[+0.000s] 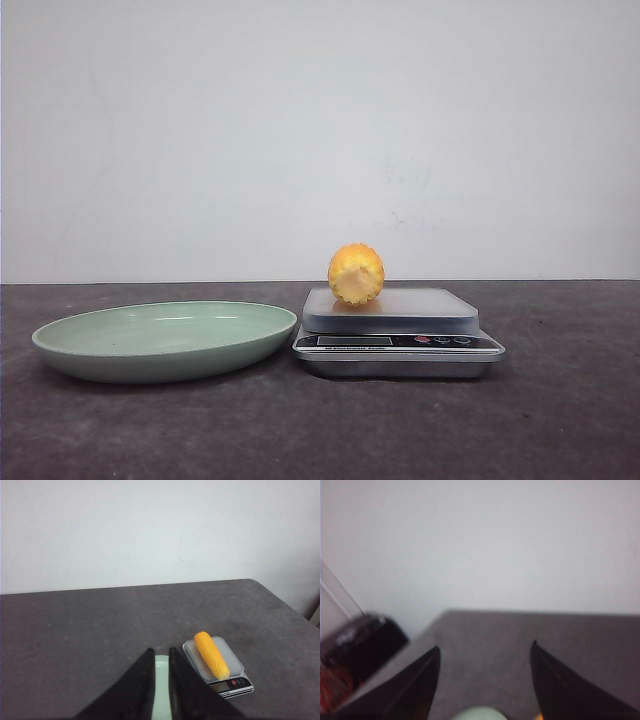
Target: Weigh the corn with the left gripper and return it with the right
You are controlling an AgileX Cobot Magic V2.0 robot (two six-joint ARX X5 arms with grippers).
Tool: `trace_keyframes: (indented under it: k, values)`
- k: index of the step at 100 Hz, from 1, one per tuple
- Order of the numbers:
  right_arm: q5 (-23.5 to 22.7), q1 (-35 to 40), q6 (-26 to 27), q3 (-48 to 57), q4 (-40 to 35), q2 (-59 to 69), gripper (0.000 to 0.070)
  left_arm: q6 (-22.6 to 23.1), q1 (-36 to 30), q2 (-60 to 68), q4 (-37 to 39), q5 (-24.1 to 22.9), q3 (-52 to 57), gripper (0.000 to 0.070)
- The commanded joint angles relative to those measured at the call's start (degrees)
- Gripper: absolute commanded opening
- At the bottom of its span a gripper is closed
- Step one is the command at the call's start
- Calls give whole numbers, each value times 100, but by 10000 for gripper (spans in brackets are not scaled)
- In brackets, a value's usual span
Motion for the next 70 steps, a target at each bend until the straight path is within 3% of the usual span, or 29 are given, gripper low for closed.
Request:
trace_keyframes:
  k: [1,11,24,45,59,70]
  values:
    - [343,398,-542,179,-109,236,361,59,-37,52,46,-9,98,0]
    - [1113,1043,-903,179,-389,654,371,59,-37,52,42,-9,98,0]
    - [1939,1805,-1045,179,-590,1215,445,57,-37,52,-28,-9,98,0]
    - [2485,2553,-833,179,-540,2155,455,63,-37,52,-192,-11,98,0]
    - [2863,2658,-411,179,-664,2850,455,98,-37,52,-208,-7,98,0]
    - [2887,2671,-83,179,-721,3344,455,105,-37,52,-227,15,98,0]
